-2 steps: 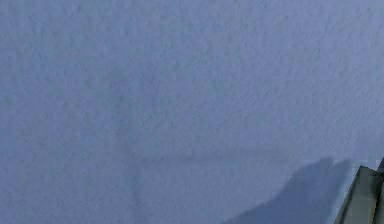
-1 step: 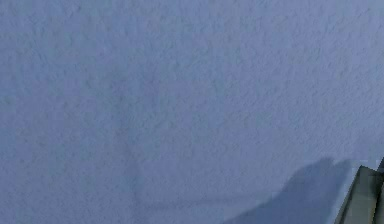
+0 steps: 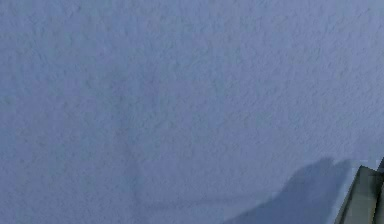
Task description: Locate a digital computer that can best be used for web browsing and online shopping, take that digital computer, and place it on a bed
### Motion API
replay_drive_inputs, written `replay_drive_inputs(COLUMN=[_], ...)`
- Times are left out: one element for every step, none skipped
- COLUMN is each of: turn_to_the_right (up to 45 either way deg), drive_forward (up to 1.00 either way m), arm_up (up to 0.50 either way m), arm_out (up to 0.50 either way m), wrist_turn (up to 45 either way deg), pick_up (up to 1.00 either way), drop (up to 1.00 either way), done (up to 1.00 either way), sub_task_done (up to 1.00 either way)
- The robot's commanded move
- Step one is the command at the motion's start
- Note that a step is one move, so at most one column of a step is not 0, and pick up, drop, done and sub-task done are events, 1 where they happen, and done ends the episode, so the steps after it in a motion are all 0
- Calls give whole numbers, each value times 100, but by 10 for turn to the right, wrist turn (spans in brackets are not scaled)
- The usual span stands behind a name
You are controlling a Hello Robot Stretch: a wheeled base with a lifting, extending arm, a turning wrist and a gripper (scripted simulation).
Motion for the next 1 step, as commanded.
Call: replay_drive_inputs(turn_to_the_right=[0], drive_forward=[0], arm_up=[10], arm_out=[0], wrist_turn=[0], pick_up=[0], drop=[0], done=[0], sub_task_done=[0])
